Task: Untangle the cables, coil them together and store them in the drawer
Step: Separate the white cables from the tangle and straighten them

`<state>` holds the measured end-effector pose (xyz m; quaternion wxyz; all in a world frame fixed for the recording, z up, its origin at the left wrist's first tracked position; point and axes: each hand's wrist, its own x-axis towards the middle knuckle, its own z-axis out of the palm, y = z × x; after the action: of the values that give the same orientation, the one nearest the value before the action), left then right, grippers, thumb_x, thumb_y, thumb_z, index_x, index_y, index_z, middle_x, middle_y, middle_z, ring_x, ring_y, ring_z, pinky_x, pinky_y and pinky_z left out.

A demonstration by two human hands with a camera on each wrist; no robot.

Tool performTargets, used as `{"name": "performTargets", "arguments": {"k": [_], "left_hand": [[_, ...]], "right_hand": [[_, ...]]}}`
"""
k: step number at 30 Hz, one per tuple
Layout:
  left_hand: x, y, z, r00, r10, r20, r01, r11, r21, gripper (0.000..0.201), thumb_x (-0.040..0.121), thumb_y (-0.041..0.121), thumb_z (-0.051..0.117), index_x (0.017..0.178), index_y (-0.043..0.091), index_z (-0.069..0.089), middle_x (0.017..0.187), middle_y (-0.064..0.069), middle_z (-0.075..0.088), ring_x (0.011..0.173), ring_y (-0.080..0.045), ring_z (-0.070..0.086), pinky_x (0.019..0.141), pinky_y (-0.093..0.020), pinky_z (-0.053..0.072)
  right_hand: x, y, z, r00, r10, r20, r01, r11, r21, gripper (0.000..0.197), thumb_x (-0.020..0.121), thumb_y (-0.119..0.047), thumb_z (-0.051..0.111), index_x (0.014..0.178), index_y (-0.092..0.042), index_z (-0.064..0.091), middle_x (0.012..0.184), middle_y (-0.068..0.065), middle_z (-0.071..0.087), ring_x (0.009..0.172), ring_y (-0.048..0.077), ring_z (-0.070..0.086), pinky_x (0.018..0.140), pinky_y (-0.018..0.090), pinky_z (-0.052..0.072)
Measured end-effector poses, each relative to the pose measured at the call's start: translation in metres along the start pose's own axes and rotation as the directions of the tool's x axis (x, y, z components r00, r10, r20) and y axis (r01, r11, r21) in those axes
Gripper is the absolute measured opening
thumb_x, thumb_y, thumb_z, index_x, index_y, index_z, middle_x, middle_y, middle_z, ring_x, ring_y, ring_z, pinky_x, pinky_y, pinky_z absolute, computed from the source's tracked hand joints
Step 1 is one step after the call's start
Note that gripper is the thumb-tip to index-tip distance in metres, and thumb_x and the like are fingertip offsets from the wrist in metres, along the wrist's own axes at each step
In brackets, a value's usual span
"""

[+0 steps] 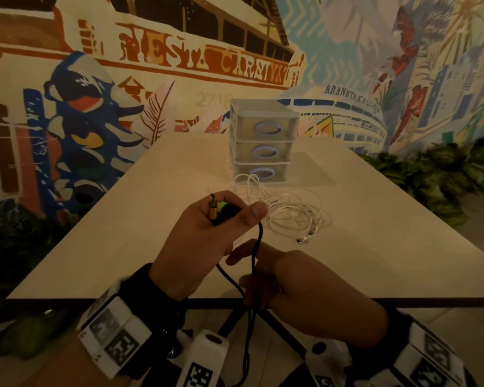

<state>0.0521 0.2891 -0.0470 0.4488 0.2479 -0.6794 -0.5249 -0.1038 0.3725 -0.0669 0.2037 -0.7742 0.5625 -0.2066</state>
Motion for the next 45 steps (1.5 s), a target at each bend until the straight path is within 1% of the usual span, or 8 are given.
{"name": "performTargets", "arguments": {"k": [4, 11, 21, 24, 28, 34, 40, 45], "left_hand": [[0.002, 0.003, 0.002, 0.998, -0.053, -0.035, 0.046, 0.986, -0.159, 0.037, 0.084, 0.025, 0.071, 0.069, 0.008, 0.041, 0.054, -0.003, 0.02, 0.044, -0.015, 0.016, 0.045, -0.028, 0.022], [-0.005, 0.007, 0.011, 0.999, -0.03, -0.025, 0.033, 0.989, 0.144, 0.037, 0.098, 0.018, 0.051, 0.069, 0.003, 0.033, 0.055, -0.002, 0.027, 0.049, -0.013, 0.026, 0.046, -0.017, 0.03], [0.003, 0.022, 0.003, 0.984, 0.131, 0.123, -0.149, 0.976, 0.16, 0.046, 0.103, 0.039, 0.033, 0.086, -0.001, 0.046, 0.068, -0.028, 0.033, 0.054, -0.02, 0.03, 0.049, -0.024, 0.031], [0.003, 0.016, 0.001, 0.986, 0.113, 0.122, -0.146, 0.941, 0.305, 0.047, 0.1, 0.049, 0.032, 0.077, 0.014, 0.054, 0.074, -0.017, 0.054, 0.061, -0.016, 0.049, 0.061, -0.024, 0.044], [-0.001, 0.017, 0.0, 0.993, 0.072, 0.089, -0.09, 0.97, 0.225, 0.045, 0.093, 0.05, 0.036, 0.072, 0.012, 0.048, 0.072, -0.007, 0.066, 0.068, -0.015, 0.064, 0.069, -0.023, 0.053], [0.0, 0.018, -0.004, 0.995, -0.011, 0.094, 0.004, 0.997, 0.075, 0.032, 0.098, 0.033, 0.052, 0.085, 0.004, 0.047, 0.058, -0.013, 0.029, 0.048, -0.022, 0.027, 0.044, -0.03, 0.033], [-0.011, 0.009, 0.004, 0.967, -0.05, 0.25, -0.002, 0.979, 0.205, 0.023, 0.085, -0.02, 0.054, 0.106, -0.01, 0.056, 0.067, 0.009, 0.047, 0.052, 0.006, 0.053, 0.056, -0.011, 0.042], [-0.005, 0.022, 0.001, 0.998, -0.001, 0.063, -0.003, 0.998, 0.068, 0.027, 0.102, 0.028, 0.049, 0.104, 0.007, 0.066, 0.06, -0.007, 0.053, 0.054, -0.023, 0.05, 0.059, -0.037, 0.044]], "right_hand": [[0.0, -0.001, 0.008, 1.0, 0.012, -0.011, -0.012, 1.0, -0.027, 0.03, 0.105, -0.037, 0.047, 0.133, -0.047, 0.042, 0.094, -0.011, 0.075, 0.084, 0.004, 0.068, 0.083, 0.03, 0.056], [-0.002, 0.0, 0.018, 0.998, -0.053, -0.029, 0.055, 0.997, 0.051, 0.041, 0.101, -0.046, 0.054, 0.14, -0.043, 0.045, 0.106, -0.012, 0.071, 0.09, 0.003, 0.064, 0.078, 0.02, 0.049], [0.003, -0.001, 0.025, 0.973, -0.055, -0.224, 0.106, 0.969, 0.223, 0.032, 0.105, -0.044, 0.041, 0.086, -0.028, 0.061, 0.096, -0.014, 0.05, 0.086, 0.008, 0.057, 0.076, 0.013, 0.042], [0.006, -0.003, 0.033, 0.987, -0.089, -0.131, 0.113, 0.976, 0.185, 0.032, 0.106, -0.04, 0.042, 0.096, -0.021, 0.065, 0.096, -0.01, 0.055, 0.084, 0.004, 0.055, 0.076, 0.01, 0.039], [0.005, -0.007, 0.005, 0.995, -0.007, -0.096, 0.011, 0.999, 0.034, 0.054, 0.088, -0.077, 0.039, 0.11, -0.038, 0.069, 0.104, -0.02, 0.066, 0.089, -0.002, 0.064, 0.079, 0.021, 0.054], [-0.005, -0.018, -0.058, 0.805, -0.062, -0.59, 0.12, 0.991, 0.06, 0.032, 0.101, -0.054, 0.047, 0.124, -0.04, 0.065, 0.116, -0.022, 0.069, 0.107, -0.003, 0.064, 0.089, 0.023, 0.052], [0.024, -0.045, -0.041, 0.93, -0.305, -0.205, 0.241, 0.927, -0.288, 0.051, 0.108, -0.043, 0.034, 0.158, -0.031, 0.03, 0.162, -0.01, 0.035, 0.152, 0.002, 0.015, 0.123, 0.029, 0.02], [0.017, -0.024, -0.029, 0.82, -0.171, -0.546, 0.289, 0.948, 0.137, 0.068, 0.101, -0.052, 0.047, 0.16, -0.037, 0.017, 0.156, -0.015, 0.043, 0.14, 0.001, 0.044, 0.114, 0.039, 0.042]]}}
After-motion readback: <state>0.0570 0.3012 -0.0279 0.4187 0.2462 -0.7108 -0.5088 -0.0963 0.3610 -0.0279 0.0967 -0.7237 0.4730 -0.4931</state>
